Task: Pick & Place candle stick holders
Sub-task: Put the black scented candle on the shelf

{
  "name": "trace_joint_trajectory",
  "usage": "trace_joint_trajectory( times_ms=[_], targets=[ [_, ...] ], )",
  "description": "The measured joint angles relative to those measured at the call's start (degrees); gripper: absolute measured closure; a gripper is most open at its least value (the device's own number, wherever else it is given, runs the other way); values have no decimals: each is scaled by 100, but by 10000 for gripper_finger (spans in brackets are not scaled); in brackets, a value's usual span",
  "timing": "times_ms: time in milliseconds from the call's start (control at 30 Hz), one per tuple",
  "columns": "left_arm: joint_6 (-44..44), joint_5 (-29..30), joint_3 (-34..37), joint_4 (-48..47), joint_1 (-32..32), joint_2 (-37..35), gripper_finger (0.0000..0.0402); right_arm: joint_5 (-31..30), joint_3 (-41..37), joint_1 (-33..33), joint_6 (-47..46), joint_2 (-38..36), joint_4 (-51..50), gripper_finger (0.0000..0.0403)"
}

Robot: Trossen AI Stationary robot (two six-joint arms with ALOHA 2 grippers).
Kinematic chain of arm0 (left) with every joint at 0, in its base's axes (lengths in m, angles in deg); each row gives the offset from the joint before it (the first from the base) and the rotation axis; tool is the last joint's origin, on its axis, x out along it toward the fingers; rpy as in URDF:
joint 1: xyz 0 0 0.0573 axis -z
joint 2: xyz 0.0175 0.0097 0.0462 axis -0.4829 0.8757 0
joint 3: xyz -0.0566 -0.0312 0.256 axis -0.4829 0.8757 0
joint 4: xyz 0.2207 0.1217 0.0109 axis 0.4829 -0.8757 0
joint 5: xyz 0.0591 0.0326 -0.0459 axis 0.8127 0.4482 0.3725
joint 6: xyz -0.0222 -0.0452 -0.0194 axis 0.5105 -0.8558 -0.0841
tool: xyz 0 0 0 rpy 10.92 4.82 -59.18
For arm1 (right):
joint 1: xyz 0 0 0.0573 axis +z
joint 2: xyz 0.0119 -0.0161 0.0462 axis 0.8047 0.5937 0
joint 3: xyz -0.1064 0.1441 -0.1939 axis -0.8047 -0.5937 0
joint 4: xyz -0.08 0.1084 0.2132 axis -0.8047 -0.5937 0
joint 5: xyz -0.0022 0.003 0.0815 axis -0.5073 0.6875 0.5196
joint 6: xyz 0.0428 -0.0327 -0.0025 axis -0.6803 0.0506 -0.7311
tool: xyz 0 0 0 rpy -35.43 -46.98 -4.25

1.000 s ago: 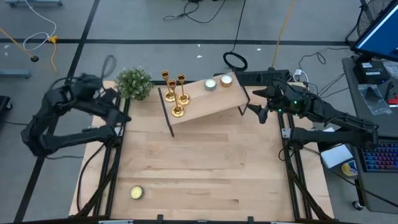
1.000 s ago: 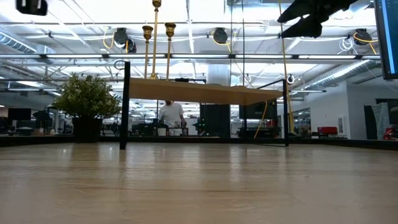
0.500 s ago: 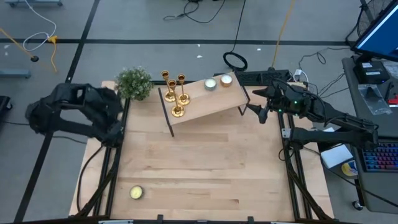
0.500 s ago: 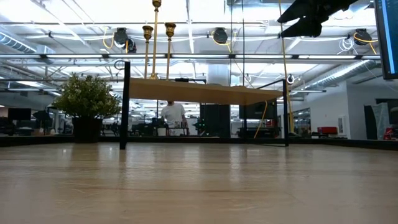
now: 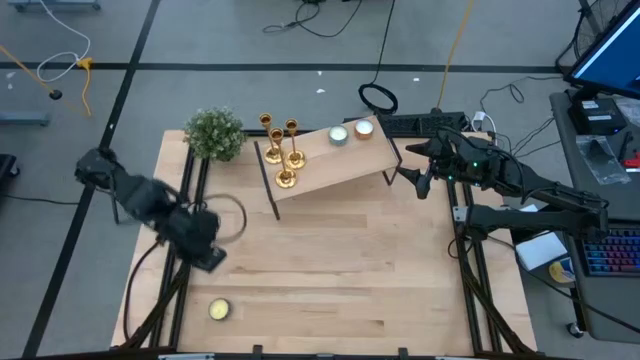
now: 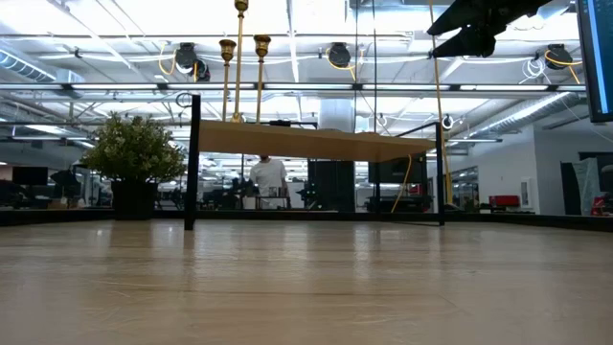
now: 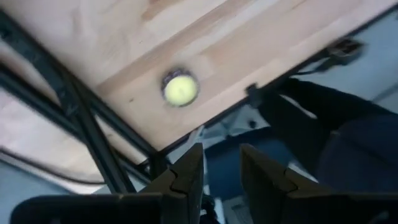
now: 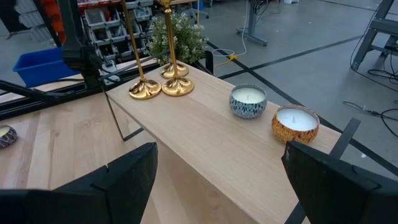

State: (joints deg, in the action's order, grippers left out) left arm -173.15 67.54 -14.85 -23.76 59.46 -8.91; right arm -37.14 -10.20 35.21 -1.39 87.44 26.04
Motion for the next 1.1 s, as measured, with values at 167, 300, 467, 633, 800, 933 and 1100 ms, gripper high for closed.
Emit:
trace_joint_trajectory(
  times_ms=[167,300,467,633,800,933,1100],
  targets=[
    [-1036,377,0,203,1069,714,300,2,0,0,0,0,0,75],
    [-1565,581,0,448,1631,1265,300,4,2,0,18,0,-2,75],
    [-2107,672,4,569,1961,1790,300,22,2,0,149,0,0,74],
    [-2560,912,4,778,2062,2134,300,22,2,0,149,-4,-1,77],
    [-2731,1128,4,905,2103,2389,299,24,2,-1,151,-4,-2,76],
    [-2670,1117,4,950,2121,2526,282,24,2,-1,151,-4,-2,78],
    [-2676,1084,4,944,2129,2693,224,24,4,-2,151,-4,0,79]
  ],
)
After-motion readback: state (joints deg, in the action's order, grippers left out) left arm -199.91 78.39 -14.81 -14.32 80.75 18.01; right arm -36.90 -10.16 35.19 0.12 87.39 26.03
